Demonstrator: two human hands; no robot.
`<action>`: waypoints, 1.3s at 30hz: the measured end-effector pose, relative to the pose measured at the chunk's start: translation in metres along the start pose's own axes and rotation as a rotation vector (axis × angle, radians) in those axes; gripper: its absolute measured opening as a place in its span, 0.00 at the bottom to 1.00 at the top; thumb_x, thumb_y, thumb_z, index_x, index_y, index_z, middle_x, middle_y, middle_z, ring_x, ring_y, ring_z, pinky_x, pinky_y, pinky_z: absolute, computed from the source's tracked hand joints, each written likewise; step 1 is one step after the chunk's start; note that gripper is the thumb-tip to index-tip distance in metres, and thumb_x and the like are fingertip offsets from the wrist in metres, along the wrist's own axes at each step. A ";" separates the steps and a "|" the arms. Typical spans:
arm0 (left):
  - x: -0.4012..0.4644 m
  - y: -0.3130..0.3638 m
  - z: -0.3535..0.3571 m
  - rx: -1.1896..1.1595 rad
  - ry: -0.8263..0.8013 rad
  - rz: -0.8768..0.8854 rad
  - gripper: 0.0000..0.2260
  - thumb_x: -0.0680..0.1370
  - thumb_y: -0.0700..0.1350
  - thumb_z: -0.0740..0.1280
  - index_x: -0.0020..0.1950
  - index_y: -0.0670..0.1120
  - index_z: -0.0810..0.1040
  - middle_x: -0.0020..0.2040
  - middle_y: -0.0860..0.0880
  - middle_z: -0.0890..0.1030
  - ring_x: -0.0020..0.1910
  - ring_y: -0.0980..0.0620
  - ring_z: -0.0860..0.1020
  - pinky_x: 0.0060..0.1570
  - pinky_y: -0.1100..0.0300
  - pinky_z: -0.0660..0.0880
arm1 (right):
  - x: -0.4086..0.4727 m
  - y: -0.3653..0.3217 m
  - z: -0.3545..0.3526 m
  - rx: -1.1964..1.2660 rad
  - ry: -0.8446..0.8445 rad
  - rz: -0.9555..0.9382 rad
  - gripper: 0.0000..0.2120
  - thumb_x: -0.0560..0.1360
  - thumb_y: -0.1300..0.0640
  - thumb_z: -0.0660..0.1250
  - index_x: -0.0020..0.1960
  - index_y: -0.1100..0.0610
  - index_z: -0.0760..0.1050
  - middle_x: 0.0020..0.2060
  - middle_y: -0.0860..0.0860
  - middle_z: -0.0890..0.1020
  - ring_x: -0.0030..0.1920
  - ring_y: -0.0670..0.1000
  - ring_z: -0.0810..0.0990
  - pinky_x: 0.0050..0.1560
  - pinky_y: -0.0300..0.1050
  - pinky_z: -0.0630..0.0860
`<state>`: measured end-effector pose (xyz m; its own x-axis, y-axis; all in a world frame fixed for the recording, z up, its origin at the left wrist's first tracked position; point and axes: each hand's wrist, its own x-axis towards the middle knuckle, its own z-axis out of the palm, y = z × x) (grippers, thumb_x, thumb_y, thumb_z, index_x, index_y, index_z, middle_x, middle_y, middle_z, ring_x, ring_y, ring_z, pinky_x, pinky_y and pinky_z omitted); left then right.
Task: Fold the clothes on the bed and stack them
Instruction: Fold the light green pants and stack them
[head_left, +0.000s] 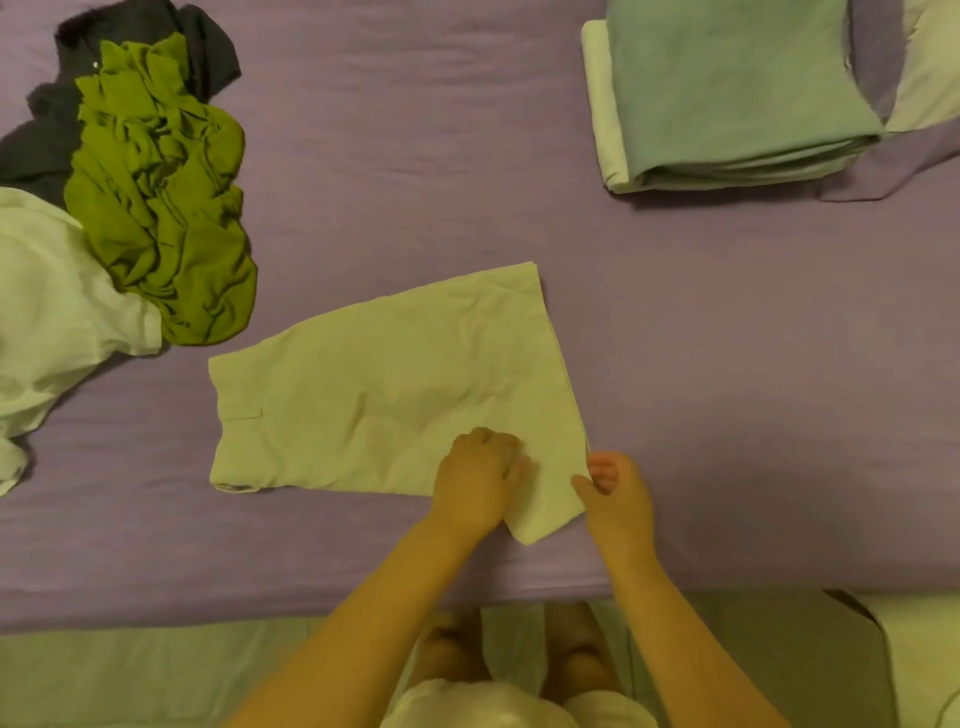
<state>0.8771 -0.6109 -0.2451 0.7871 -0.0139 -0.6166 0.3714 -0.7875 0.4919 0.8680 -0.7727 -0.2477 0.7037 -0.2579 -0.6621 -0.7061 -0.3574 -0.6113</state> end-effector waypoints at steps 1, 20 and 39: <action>-0.002 0.012 -0.001 -0.183 -0.021 -0.092 0.23 0.78 0.61 0.55 0.58 0.46 0.78 0.56 0.46 0.79 0.55 0.46 0.76 0.54 0.53 0.74 | -0.004 -0.005 0.001 0.135 -0.032 -0.001 0.12 0.73 0.66 0.69 0.53 0.56 0.72 0.43 0.48 0.78 0.48 0.52 0.78 0.39 0.33 0.73; 0.004 0.012 -0.020 -0.690 0.198 -0.347 0.20 0.77 0.37 0.66 0.68 0.50 0.72 0.50 0.51 0.73 0.54 0.51 0.73 0.57 0.57 0.72 | 0.026 0.019 -0.029 -0.302 -0.433 -0.110 0.27 0.75 0.57 0.68 0.71 0.54 0.64 0.65 0.52 0.72 0.61 0.53 0.74 0.60 0.47 0.73; 0.006 0.029 0.040 -0.006 0.001 0.025 0.20 0.81 0.41 0.56 0.74 0.47 0.65 0.71 0.41 0.66 0.69 0.41 0.64 0.66 0.56 0.63 | 0.017 0.045 -0.050 -0.306 -0.224 -0.038 0.20 0.78 0.65 0.62 0.69 0.58 0.66 0.46 0.52 0.76 0.47 0.52 0.76 0.47 0.42 0.72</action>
<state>0.8726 -0.6583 -0.2596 0.7967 -0.0326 -0.6035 0.3550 -0.7829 0.5109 0.8521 -0.8385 -0.2646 0.6703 -0.0486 -0.7405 -0.5997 -0.6233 -0.5019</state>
